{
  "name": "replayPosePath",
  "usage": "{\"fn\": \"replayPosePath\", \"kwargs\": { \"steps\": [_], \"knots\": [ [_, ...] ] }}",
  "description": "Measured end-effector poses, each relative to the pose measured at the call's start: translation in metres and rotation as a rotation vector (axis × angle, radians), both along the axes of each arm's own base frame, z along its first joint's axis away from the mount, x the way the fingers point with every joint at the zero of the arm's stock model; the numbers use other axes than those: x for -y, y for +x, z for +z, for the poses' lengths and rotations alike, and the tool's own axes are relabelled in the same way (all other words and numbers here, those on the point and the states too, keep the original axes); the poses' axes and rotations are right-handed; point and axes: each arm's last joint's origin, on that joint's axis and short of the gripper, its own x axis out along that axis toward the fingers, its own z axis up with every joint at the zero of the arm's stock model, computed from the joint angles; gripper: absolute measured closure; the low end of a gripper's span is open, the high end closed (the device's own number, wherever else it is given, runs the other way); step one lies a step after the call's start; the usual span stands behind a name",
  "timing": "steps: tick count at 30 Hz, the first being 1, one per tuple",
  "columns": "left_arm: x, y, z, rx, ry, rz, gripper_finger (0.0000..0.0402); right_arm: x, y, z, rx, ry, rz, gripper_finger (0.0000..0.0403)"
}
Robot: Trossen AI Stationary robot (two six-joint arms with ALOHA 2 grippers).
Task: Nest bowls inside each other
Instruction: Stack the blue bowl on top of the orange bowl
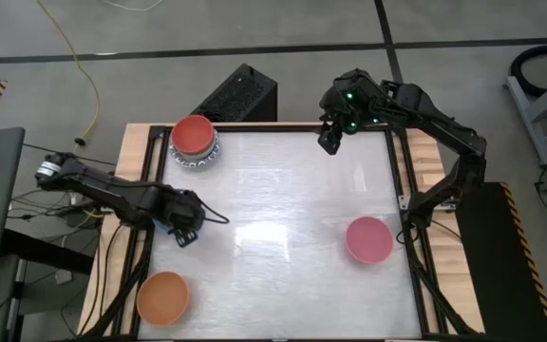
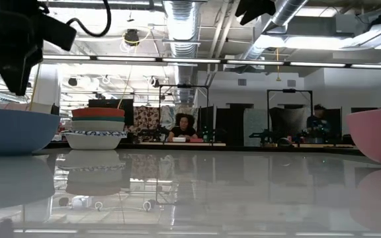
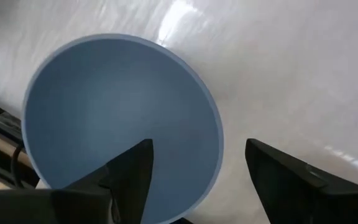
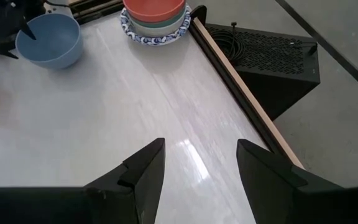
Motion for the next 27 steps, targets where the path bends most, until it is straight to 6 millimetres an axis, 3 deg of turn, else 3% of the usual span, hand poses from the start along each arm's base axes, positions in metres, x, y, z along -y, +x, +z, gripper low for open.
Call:
{"fn": "replayPosePath", "kwargs": {
  "steps": [10, 21, 24, 27],
  "knots": [
    [0.004, 0.008, -0.012, -0.046, -0.012, 0.018, 0.0156, -0.001, -0.002, -0.002, -0.036, -0.003, 0.015, 0.0184],
    [0.004, -0.001, -0.05, -0.084, -0.081, 0.066, 0.016, -0.001, -0.002, -0.002, -0.036, -0.006, 0.018, 0.0184],
    [0.002, -0.002, -0.054, -0.096, -0.085, 0.088, 0.0188, -0.001, -0.002, -0.002, -0.036, -0.006, 0.018, 0.0184],
    [0.002, -0.003, -0.056, -0.103, -0.083, 0.079, 0.0249, -0.001, -0.002, -0.002, -0.035, -0.004, 0.016, 0.0184]
  ]
}}
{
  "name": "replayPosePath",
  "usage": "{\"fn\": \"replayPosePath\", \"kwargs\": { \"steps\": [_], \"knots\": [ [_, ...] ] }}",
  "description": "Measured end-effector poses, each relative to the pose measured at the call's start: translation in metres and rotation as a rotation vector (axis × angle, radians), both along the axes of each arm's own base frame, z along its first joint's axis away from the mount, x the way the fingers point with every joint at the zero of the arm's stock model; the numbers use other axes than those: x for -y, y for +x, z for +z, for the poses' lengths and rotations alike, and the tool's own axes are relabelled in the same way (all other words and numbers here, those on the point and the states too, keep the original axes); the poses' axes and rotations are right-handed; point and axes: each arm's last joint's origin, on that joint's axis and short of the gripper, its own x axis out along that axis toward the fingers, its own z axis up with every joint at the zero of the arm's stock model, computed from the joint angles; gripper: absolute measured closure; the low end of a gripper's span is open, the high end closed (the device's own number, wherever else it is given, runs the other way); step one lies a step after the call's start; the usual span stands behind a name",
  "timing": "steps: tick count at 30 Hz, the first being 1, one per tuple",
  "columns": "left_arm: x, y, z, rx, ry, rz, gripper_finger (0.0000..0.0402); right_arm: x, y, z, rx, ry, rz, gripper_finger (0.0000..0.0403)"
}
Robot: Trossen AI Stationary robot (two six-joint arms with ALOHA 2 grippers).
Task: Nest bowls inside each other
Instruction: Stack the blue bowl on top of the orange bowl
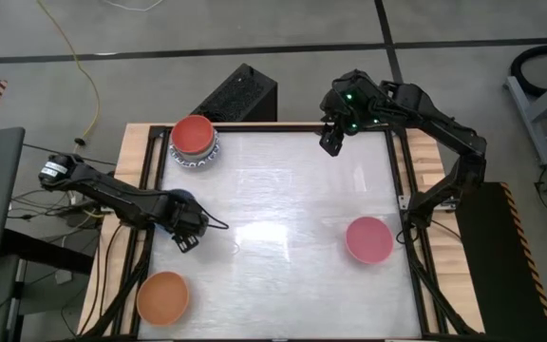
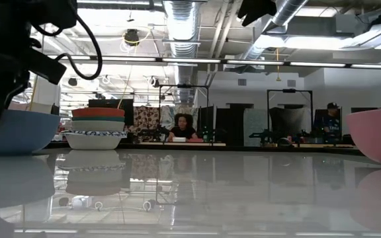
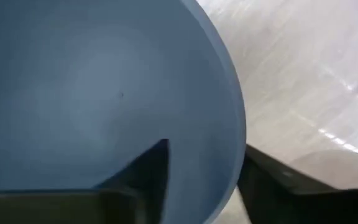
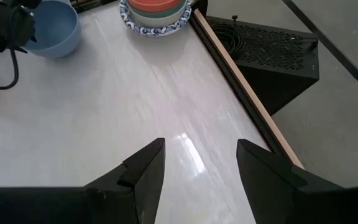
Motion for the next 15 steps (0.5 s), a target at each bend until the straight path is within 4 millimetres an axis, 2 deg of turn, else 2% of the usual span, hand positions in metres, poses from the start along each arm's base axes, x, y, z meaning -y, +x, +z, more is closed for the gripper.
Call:
{"fn": "replayPosePath", "kwargs": {
  "steps": [4, 5, 10, 15],
  "knots": [
    [0.0, 0.001, 0.0, 0.008, 0.017, -0.03, 0.0365, 0.001, 0.002, 0.0, 0.007, -0.002, -0.001, 0.0184],
    [-0.001, 0.001, 0.0, 0.01, 0.023, -0.038, 0.0382, 0.001, 0.003, -0.001, 0.005, -0.002, -0.001, 0.0184],
    [-0.001, 0.002, 0.002, 0.016, 0.042, -0.075, 0.0399, 0.004, 0.009, -0.005, -0.009, 0.005, -0.001, 0.0184],
    [-0.001, 0.01, 0.016, 0.074, 0.111, -0.15, 0.0401, 0.009, 0.02, -0.019, -0.036, 0.027, 0.003, 0.0184]
  ]
}}
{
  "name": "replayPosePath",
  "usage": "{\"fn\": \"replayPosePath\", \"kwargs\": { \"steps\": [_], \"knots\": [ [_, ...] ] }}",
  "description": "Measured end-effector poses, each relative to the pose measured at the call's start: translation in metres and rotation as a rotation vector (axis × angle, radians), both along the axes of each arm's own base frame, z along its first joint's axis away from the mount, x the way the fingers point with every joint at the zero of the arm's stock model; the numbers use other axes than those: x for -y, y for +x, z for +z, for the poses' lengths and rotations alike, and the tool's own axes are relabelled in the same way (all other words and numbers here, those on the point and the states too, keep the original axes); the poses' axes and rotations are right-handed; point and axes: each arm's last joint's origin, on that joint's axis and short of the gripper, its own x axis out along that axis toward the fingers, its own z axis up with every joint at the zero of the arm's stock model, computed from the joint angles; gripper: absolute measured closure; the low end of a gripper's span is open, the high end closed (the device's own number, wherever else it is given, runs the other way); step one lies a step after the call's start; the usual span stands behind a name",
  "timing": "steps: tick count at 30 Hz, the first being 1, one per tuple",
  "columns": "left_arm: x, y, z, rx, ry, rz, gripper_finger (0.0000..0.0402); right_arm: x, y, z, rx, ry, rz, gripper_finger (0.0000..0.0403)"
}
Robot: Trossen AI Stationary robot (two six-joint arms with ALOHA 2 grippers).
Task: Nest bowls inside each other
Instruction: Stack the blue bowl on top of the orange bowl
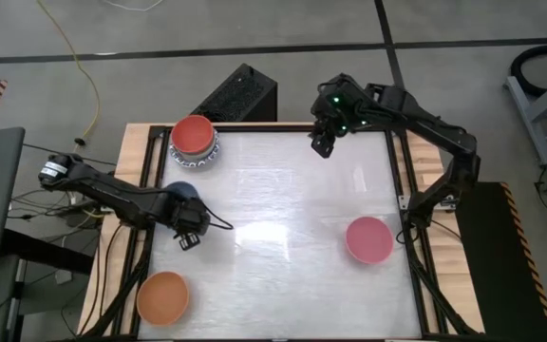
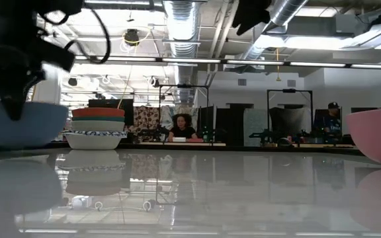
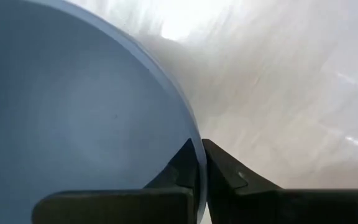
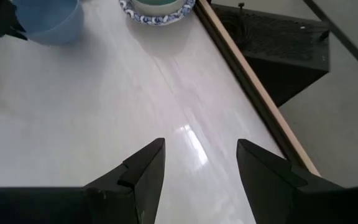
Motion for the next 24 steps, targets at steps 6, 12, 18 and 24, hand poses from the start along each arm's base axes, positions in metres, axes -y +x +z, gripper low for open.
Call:
{"fn": "replayPosePath", "kwargs": {
  "steps": [6, 12, 18, 24],
  "knots": [
    [0.0, 0.015, 0.03, 0.105, 0.134, -0.178, 0.0401, 0.007, 0.009, -0.01, -0.017, 0.02, 0.002, 0.0184],
    [-0.002, 0.03, 0.058, 0.201, 0.376, -0.399, 0.0401, 0.008, 0.013, -0.011, -0.017, 0.011, 0.054, 0.0184],
    [-0.009, 0.047, 0.073, 0.133, 0.755, -0.674, 0.0401, 0.01, 0.023, -0.001, 0.113, -0.04, 0.081, 0.0184],
    [-0.042, 0.067, 0.069, -0.157, 1.014, -0.696, 0.0401, 0.006, 0.038, 0.014, 0.306, -0.114, 0.072, 0.0184]
  ]
}}
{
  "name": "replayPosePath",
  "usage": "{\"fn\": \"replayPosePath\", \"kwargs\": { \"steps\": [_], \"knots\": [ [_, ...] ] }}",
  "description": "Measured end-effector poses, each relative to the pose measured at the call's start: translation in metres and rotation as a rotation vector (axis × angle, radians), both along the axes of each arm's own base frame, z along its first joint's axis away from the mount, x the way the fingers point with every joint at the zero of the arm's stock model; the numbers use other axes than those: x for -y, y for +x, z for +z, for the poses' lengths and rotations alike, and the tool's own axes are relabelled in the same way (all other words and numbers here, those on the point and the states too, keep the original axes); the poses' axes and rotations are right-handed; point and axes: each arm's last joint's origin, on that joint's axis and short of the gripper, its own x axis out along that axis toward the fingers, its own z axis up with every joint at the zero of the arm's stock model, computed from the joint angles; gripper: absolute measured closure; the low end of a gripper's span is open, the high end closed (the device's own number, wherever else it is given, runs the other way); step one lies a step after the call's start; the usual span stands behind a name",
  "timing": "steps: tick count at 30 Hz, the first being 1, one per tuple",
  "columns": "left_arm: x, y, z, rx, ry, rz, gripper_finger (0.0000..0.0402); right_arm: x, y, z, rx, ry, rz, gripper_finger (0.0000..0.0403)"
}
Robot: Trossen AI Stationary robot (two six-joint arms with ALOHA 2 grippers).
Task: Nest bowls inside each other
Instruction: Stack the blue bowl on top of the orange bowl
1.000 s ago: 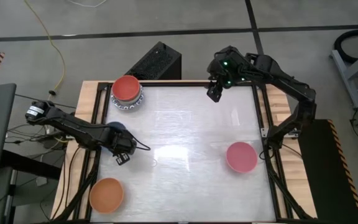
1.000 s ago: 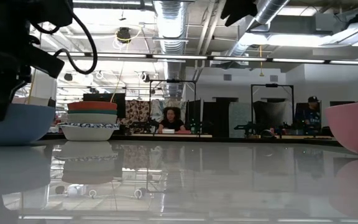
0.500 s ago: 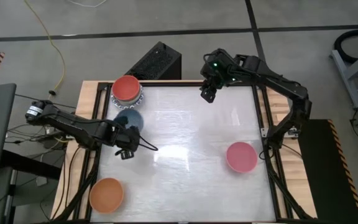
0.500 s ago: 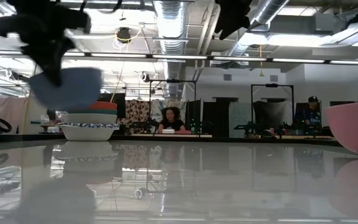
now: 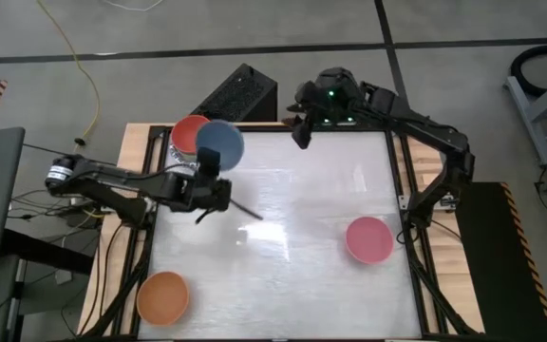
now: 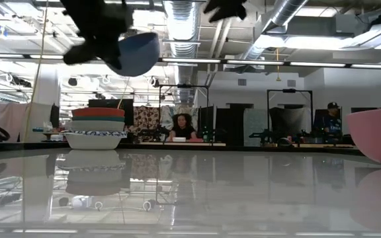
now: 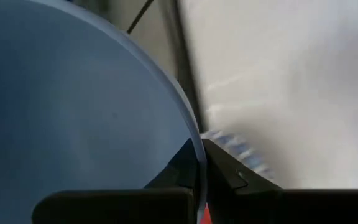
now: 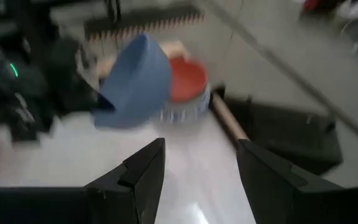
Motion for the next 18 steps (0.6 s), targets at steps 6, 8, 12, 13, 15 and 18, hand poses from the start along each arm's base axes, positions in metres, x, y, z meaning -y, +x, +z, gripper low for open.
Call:
{"fn": "replayPosePath", "kwargs": {
  "steps": [6, 8, 12, 13, 15, 18],
  "knots": [
    [-0.039, 0.022, -0.011, -0.131, 0.243, 0.155, 0.0401, -0.006, 0.022, 0.012, 0.171, -0.138, -0.122, 0.0184],
    [-0.049, 0.03, -0.015, -0.186, 0.287, 0.169, 0.0401, -0.007, 0.029, 0.014, 0.215, -0.163, -0.151, 0.0184],
    [-0.06, 0.047, -0.022, -0.238, 0.326, 0.153, 0.0401, -0.008, 0.041, 0.01, 0.244, -0.19, -0.199, 0.0184],
    [-0.062, 0.051, -0.024, -0.238, 0.33, 0.146, 0.0401, -0.008, 0.046, 0.007, 0.239, -0.193, -0.209, 0.0184],
    [-0.064, 0.058, -0.026, -0.234, 0.331, 0.124, 0.0401, -0.006, 0.051, 0.002, 0.223, -0.194, -0.218, 0.0184],
    [-0.065, 0.067, -0.029, -0.226, 0.338, 0.087, 0.0401, -0.005, 0.062, -0.011, 0.18, -0.186, -0.211, 0.0184]
  ]
}}
